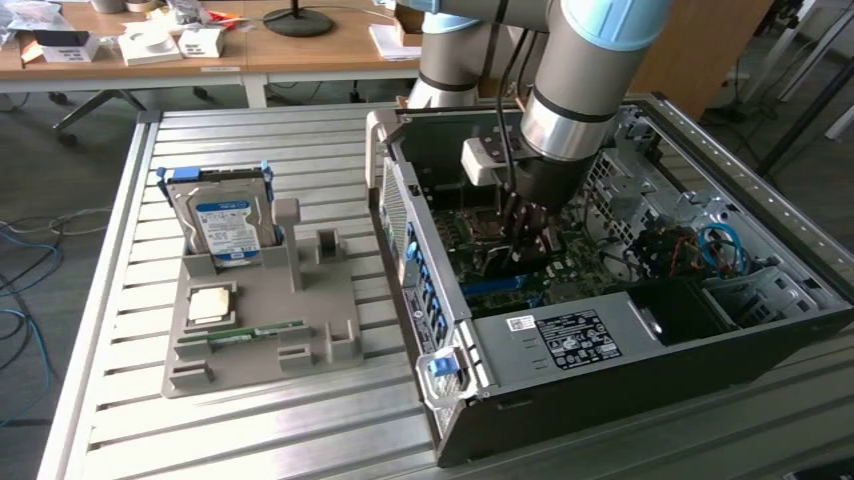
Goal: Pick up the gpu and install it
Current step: 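Insert the gpu into the slot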
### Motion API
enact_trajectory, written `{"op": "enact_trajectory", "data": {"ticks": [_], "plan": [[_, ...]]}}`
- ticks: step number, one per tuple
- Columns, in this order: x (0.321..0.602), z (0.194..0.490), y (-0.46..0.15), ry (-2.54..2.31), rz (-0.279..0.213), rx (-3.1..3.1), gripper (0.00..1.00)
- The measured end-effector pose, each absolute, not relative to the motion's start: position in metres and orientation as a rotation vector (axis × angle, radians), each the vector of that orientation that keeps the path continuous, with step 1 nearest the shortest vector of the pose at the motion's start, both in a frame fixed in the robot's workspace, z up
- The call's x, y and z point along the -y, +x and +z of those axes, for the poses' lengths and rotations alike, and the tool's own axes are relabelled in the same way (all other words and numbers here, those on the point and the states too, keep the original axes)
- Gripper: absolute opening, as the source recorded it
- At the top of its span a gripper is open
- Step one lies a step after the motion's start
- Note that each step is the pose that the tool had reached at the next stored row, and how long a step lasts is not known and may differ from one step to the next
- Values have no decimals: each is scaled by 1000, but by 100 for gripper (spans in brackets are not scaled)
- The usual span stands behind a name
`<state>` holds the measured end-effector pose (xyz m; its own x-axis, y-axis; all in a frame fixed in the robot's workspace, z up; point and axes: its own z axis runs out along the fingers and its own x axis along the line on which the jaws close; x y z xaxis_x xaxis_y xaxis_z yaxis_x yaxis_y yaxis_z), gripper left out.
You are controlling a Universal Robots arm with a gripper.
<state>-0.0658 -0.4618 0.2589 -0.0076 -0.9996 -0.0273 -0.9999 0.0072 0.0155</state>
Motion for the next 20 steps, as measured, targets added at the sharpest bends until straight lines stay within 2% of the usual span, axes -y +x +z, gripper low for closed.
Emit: {"op": "enact_trajectory", "data": {"ticks": [20], "plan": [[462, 255, -67, -2206, 45, -2222, 26]]}}
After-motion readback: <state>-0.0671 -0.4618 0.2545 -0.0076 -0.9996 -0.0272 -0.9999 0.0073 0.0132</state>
